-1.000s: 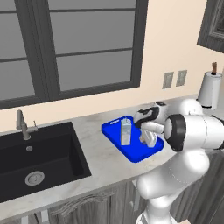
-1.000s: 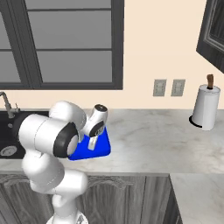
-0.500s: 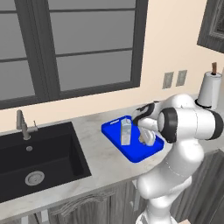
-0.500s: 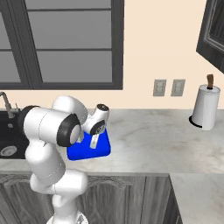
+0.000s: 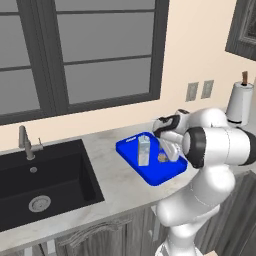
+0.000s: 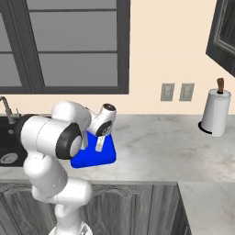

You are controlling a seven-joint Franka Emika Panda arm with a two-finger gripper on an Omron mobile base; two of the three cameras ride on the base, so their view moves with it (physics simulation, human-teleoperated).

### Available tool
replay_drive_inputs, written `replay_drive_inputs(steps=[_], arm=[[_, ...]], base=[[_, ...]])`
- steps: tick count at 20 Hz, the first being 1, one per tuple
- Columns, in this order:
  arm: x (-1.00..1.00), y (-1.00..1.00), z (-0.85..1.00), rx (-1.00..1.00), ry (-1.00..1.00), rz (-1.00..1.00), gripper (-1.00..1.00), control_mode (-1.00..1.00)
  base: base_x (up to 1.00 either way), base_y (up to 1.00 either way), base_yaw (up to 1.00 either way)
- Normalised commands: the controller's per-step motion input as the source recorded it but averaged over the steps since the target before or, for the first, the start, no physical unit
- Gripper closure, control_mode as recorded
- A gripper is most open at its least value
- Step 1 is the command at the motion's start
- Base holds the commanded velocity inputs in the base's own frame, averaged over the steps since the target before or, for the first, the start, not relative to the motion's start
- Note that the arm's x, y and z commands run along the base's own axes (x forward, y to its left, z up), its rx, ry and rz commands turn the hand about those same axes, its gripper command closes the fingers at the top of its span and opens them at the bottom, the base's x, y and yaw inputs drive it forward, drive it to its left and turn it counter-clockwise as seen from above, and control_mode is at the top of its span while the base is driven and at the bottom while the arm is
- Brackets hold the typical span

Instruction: Take out the milk from the fridge and place it on the tray on the counter. Then take the sugar cube near the tray and place it in the tray.

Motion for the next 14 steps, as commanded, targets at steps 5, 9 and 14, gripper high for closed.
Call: replay_drive_inputs(steps=[5, 9, 14], arm=[[-0.03, 0.00, 0.48, 0.00, 0.00, 0.04, -1.00, -1.00], [-0.62, 0.00, 0.88, 0.00, -0.02, 0.01, -1.00, -1.00], [-0.85, 0.03, 0.84, -0.02, -0.04, 0.00, -1.00, -1.00]], base=[[0.00, 0.00, 0.00], [0.00, 0.00, 0.00], [0.00, 0.00, 0.00]])
